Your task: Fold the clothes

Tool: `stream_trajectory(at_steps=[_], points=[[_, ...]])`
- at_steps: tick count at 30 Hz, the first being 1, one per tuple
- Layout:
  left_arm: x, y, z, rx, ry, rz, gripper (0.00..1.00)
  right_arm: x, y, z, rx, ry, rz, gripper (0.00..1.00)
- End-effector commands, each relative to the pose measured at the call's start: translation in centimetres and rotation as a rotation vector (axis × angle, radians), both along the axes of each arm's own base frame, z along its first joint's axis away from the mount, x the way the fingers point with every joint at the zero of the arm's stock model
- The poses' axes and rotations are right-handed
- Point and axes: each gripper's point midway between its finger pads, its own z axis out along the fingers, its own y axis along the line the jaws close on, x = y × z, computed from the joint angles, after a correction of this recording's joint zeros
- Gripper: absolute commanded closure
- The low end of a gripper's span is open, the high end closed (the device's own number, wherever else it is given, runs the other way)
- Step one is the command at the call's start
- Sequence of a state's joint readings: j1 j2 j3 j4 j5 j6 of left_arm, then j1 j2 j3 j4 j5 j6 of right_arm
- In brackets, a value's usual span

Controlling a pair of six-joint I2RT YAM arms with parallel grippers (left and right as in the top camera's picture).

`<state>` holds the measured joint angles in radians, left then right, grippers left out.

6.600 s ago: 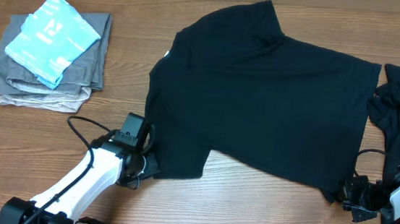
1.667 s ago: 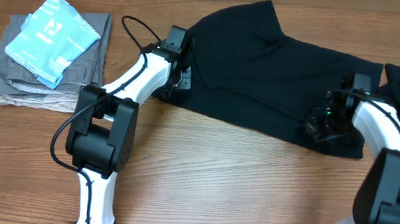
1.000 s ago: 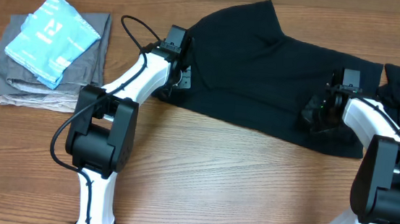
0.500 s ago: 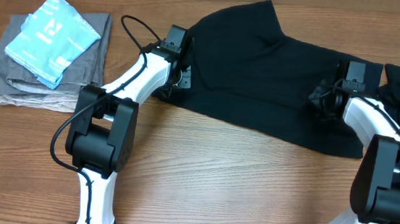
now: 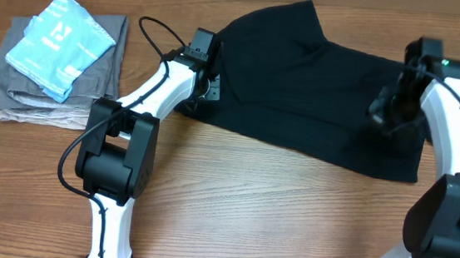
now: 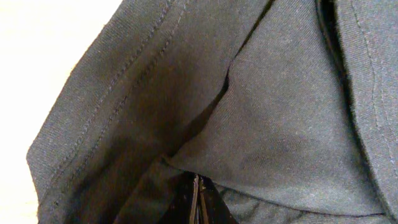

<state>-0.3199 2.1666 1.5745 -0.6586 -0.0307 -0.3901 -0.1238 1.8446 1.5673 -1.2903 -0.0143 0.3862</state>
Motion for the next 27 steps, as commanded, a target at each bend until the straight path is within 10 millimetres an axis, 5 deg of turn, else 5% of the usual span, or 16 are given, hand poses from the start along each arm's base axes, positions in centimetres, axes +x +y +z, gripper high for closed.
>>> stream_trajectory(at_steps=[1,6,12,18,27], points=[[0.3,0.3,-0.4,0.001,0.003,0.013,0.96,-3.1,-1.0,-4.0,-0.059,0.113,-0.076,0.96],[0.3,0.2,-0.4,0.001,0.003,0.013,0.96,-3.2,-2.1,-7.4,-0.105,0.075,-0.1,0.96],[0.2,0.3,-0.4,0.002,0.007,0.013,0.96,-2.8,-3.7,-9.2,-0.129,0.025,-0.139,0.96],[0.3,0.2,-0.4,0.001,0.002,0.013,0.96,-1.1,-6.5,-9.5,-0.172,-0.063,-0.201,0.96],[0.5,0.2,-0.3,-0.001,-0.006,0.013,0.96,3.6,-7.8,-8.3,-0.202,-0.268,-0.223,0.92]])
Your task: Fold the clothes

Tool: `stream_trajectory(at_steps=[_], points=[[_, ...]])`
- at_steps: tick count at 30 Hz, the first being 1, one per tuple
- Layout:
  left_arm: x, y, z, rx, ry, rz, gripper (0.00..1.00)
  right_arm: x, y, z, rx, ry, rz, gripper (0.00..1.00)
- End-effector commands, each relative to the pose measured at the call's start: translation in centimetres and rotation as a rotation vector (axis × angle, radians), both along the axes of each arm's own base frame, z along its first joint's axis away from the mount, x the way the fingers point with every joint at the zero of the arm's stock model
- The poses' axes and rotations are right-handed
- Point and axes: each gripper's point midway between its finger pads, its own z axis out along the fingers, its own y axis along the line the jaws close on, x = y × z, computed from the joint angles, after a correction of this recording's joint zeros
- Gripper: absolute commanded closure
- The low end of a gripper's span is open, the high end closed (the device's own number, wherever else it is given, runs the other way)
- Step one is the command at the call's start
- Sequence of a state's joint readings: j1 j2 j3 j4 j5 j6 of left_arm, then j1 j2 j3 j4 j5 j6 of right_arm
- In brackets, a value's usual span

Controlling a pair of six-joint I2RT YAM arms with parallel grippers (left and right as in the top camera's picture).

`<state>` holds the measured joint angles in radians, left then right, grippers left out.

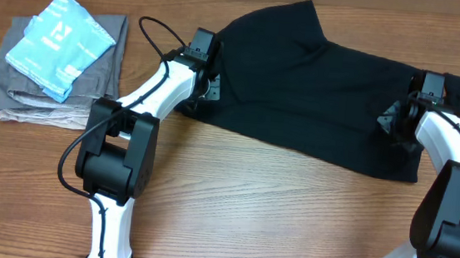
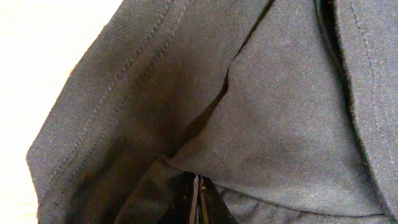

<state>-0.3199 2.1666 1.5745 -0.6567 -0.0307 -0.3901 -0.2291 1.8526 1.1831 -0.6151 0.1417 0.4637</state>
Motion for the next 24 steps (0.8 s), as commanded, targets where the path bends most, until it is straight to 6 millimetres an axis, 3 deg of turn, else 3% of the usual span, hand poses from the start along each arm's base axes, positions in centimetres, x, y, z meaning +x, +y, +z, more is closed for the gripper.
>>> stream_trajectory(at_steps=[1,4,6,8,10,14,16,17,19,24], points=[[0.5,0.2,-0.3,0.0,-0.005,0.013,0.96,0.4,-0.5,0.0,-0.017,-0.017,-0.012,0.91],[0.6,0.2,-0.3,-0.002,-0.008,0.013,0.96,0.8,-0.6,0.1,-0.021,-0.034,-0.011,0.9],[1.2,0.0,0.8,-0.005,-0.04,-0.008,0.96,1.4,-0.6,1.0,-0.021,-0.049,-0.008,0.85],[2.2,-0.4,3.3,-0.011,-0.093,-0.036,0.96,2.0,-0.7,2.8,-0.02,-0.057,-0.006,0.75],[3.1,-0.6,7.2,-0.026,-0.159,-0.046,0.96,2.6,-1.1,5.2,-0.025,-0.073,-0.011,0.71],[3.5,-0.8,15.2,-0.05,-0.277,-0.062,0.94,3.3,-2.9,10.5,-0.033,-0.102,-0.047,0.43],[2.8,-0.5,17.4,-0.054,-0.295,-0.06,0.93,3.1,-3.8,12.3,-0.035,-0.106,-0.068,0.13],[2.3,-0.3,17.9,-0.053,-0.29,-0.058,0.93,2.9,-4.3,12.8,-0.035,-0.103,-0.079,0.04],[1.2,0.1,17.8,-0.043,-0.252,-0.057,0.95,2.3,-5.1,13.0,-0.033,-0.09,-0.101,0.0],[-2.0,1.1,12.9,0.016,-0.028,-0.055,0.96,2.0,-6.0,12.9,-0.034,-0.09,-0.124,0.0]])
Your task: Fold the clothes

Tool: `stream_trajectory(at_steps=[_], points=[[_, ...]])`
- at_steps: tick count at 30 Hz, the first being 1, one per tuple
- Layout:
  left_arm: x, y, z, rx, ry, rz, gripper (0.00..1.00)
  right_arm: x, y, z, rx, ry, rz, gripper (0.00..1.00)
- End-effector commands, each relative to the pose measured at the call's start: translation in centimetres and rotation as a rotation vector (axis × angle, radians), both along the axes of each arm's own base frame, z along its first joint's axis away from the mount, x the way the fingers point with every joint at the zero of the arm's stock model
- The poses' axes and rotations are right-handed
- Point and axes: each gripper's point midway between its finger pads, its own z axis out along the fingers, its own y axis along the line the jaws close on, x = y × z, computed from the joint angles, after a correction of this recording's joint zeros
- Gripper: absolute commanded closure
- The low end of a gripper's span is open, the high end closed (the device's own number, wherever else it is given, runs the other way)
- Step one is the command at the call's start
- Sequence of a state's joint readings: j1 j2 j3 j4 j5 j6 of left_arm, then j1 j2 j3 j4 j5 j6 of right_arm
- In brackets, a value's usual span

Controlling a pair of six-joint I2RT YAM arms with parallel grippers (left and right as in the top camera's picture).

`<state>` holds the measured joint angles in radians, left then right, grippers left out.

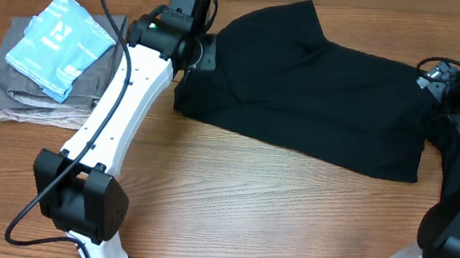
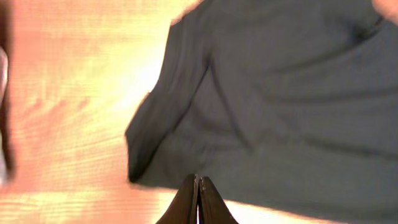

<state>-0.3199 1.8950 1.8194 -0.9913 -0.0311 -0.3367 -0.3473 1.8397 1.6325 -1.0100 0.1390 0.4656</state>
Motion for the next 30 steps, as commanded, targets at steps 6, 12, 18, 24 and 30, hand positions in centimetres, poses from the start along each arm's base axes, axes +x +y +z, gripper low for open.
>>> stream_trajectory(at_steps=[6,12,18,24,30], points=[[-3.6,1.9,-12.0,0.124,0.401,0.055,0.96,0.3,-0.4,0.9,-0.019,-0.025,-0.005,0.0],[-3.2,3.9,-16.7,0.169,0.48,0.125,0.96,0.3,-0.4,0.9,-0.019,-0.025,-0.005,0.0],[-2.1,5.2,-19.0,0.188,0.475,0.157,0.96,0.3,-0.4,0.9,-0.019,-0.025,-0.005,0.0],[-1.9,5.8,-17.6,0.209,0.448,0.167,0.96,0.3,-0.4,0.9,-0.019,-0.025,-0.005,0.0],[-0.8,4.9,-12.0,0.164,0.312,0.16,0.96,0.3,-0.4,0.9,-0.019,-0.025,-0.005,0.0]])
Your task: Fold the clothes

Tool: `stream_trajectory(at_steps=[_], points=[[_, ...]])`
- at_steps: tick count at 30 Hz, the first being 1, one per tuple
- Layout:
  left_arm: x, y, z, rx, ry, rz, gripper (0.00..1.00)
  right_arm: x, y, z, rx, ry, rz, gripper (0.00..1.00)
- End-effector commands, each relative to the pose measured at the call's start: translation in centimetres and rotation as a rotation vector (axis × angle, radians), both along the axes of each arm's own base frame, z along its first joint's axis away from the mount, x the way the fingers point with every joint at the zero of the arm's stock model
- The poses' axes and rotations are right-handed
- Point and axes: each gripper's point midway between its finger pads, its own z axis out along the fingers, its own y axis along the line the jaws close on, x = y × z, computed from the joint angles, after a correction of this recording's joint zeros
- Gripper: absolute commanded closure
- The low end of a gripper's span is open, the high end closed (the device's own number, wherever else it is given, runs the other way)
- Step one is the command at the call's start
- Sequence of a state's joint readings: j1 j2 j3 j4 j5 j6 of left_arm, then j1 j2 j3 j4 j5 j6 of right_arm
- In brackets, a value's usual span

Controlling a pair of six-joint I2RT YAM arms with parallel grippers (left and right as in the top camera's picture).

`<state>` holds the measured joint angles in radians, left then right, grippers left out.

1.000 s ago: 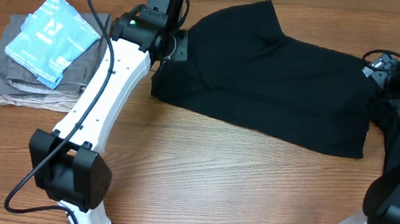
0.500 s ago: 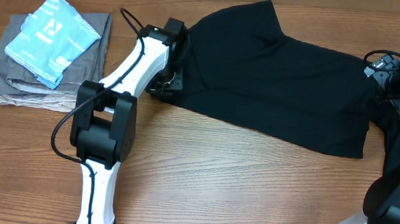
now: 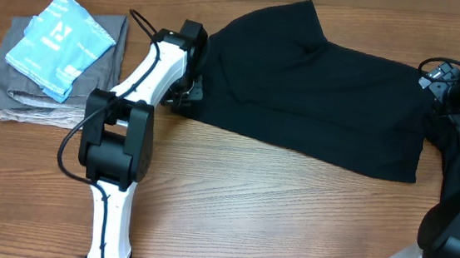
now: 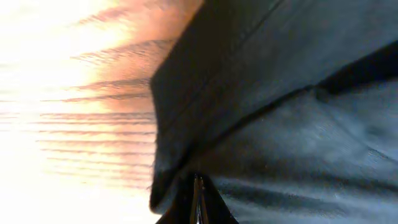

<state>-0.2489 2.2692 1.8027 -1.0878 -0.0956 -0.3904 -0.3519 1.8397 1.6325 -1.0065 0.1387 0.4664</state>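
A black garment [image 3: 316,95] lies spread flat from the upper middle of the table to the right side. My left gripper [image 3: 185,90] is low at the garment's left edge. In the left wrist view its jaws are shut, the tips [image 4: 198,182] resting against the dark cloth [image 4: 298,124] right at the hem corner. No fold of cloth shows between them. My right gripper [image 3: 441,81] hangs at the garment's far right end, by the frame edge. Its jaws are too small and dark to read.
A folded grey cloth [image 3: 92,83] with a folded light blue piece [image 3: 58,43] on top lies at the far left of the wooden table [image 3: 248,206]. The left arm's base stands at the front left, the right arm's at the front right.
My left gripper was raised above the garment's upper left, shut. It is now down at the garment's left edge, still shut. The right arm and the garment have not moved.
My left gripper sat shut on the garment's left edge while the right gripper was on the right end. The right gripper shifted there, then stood clear at the far right as the left was raised. The left edge lay a little further left. Now the left is down again.
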Motion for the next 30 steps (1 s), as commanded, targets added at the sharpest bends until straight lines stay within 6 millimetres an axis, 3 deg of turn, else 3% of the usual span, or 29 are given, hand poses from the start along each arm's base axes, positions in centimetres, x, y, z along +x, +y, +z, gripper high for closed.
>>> stream_trajectory(at_steps=[1,6,10,15,19,26,30], points=[[1.4,-0.4,6.8,-0.015,-0.175,0.007,0.96,0.3,-0.2,0.9,-0.019,-0.021,0.001,0.0],[2.8,-1.8,11.5,-0.088,-0.328,-0.006,0.96,0.3,-0.2,0.9,-0.019,-0.021,0.0,0.0],[4.1,-3.3,11.4,-0.164,-0.366,-0.032,0.96,0.3,-0.2,0.9,-0.019,-0.021,0.0,0.0],[6.4,-5.1,9.0,-0.233,-0.391,-0.063,0.96,0.3,-0.2,0.9,-0.019,-0.021,0.0,0.0],[7.8,-6.0,5.9,-0.259,-0.388,-0.069,0.96,0.3,-0.2,0.9,-0.019,-0.021,0.0,0.0],[8.3,-6.1,-0.2,-0.243,-0.323,-0.063,0.96,0.3,-0.2,0.9,-0.019,-0.021,0.0,0.0],[8.1,-5.5,-1.7,-0.21,-0.299,-0.053,0.96,0.3,-0.2,0.9,-0.019,-0.021,0.001,0.0]])
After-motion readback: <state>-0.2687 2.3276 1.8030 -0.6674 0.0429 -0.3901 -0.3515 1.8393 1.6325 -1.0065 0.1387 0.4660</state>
